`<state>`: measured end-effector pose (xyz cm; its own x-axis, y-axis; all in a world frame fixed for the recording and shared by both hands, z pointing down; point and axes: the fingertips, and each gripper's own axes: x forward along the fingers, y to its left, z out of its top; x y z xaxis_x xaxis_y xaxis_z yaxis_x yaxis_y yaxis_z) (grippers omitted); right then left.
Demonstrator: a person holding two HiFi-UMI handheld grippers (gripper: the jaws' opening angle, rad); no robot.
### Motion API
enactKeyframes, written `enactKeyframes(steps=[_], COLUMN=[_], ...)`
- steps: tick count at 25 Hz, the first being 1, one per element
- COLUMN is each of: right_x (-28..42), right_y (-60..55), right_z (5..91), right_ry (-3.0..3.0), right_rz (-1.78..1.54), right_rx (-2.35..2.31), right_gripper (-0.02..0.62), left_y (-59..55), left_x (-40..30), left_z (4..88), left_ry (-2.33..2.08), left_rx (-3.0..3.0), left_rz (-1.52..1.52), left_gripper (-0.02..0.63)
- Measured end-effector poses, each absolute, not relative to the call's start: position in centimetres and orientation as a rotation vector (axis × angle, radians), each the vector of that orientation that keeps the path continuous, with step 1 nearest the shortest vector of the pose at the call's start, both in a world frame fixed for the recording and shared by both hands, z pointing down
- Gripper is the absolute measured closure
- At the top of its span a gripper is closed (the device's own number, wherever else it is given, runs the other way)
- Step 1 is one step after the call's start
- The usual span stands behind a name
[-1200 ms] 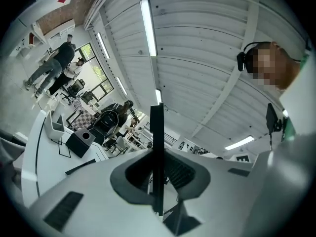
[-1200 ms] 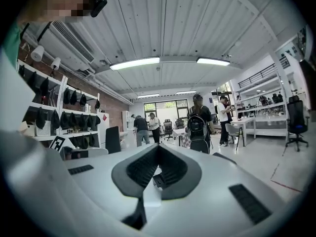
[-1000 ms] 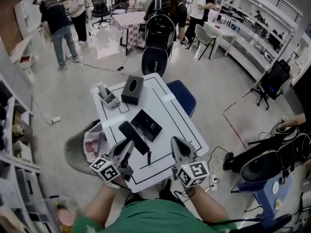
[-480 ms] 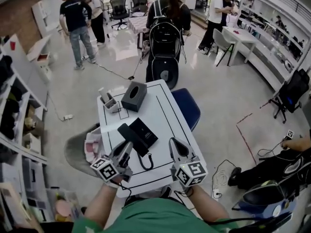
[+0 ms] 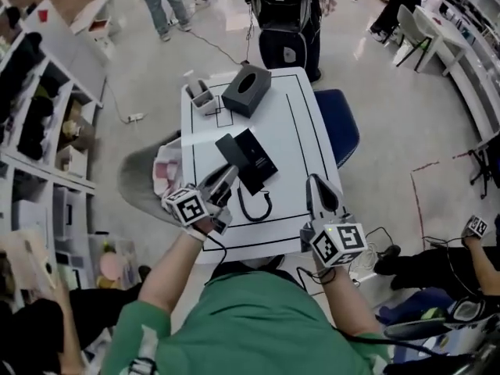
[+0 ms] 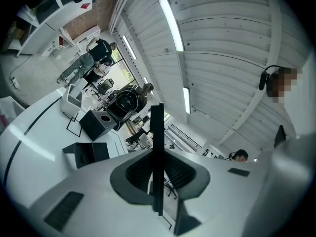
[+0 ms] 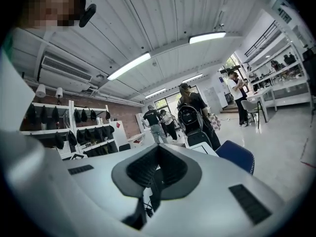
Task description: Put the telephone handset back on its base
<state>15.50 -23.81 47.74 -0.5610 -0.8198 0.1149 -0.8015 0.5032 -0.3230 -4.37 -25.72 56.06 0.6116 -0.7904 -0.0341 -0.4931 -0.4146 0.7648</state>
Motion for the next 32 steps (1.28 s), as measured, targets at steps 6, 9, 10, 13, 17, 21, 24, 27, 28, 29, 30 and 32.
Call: enactKeyframes(steps=[6, 9, 10, 13, 17, 21, 24, 27, 28, 29, 30, 32], right_x=[15.4, 15.0, 14.7, 14.1, 14.0, 13.9, 13.6, 13.4, 13.3, 13.1, 12.9, 12.6], right_y=[-24.4, -24.4, -24.5, -24.2, -23.3, -23.1, -23.0, -22.8, -22.8, -22.8, -22.8, -22.8], right_z=[49.6, 50.3, 50.6, 51.6, 52.8, 54.0, 54.7, 55.2, 55.3, 55.5, 55.6, 55.6], right_ry=[2.67, 2.659, 2.659, 2.667, 2.669, 2.663, 2.663, 2.665, 2.668, 2.672, 2.676, 2.682], right_rz=[-0.582, -0.596, -0.601, -0.624, -0.659, -0.682, -0.701, -0.717, -0.723, -0.727, -0.73, -0.733], right_rx=[-1.544, -1.594, -1.606, -1.643, -1.693, -1.736, -1.757, -1.774, -1.778, -1.779, -1.776, -1.774], right_gripper=[0.574, 0.574, 0.574, 0.572, 0.572, 0.572, 0.574, 0.572, 0.572, 0.574, 0.572, 0.572], left_y=[-27.6, -28.2, -28.5, -29.1, -29.6, -30.3, -30.4, -30.7, -30.8, -30.9, -30.9, -31.1], left_x=[-6.1, -6.6, -6.7, -6.6, -6.3, -6.6, -6.7, -6.5, -6.5, -6.7, -6.8, -7.0], left_z=[60.4, 62.7, 63.4, 65.5, 67.8, 70.2, 71.7, 72.5, 72.7, 73.0, 73.3, 73.7], left_ry=[-0.964, -0.933, -0.921, -0.893, -0.878, -0.875, -0.862, -0.833, -0.828, -0.825, -0.823, -0.815], left_rx=[1.989, 1.925, 1.922, 1.903, 1.87, 1.836, 1.811, 1.809, 1.812, 1.807, 1.8, 1.796], left_rz=[-0.54, -0.568, -0.566, -0.546, -0.518, -0.505, -0.503, -0.516, -0.521, -0.527, -0.533, -0.541], left_gripper=[0.526, 0.526, 0.526, 0.526, 0.526, 0.526, 0.526, 0.526, 0.526, 0.526, 0.526, 0.527])
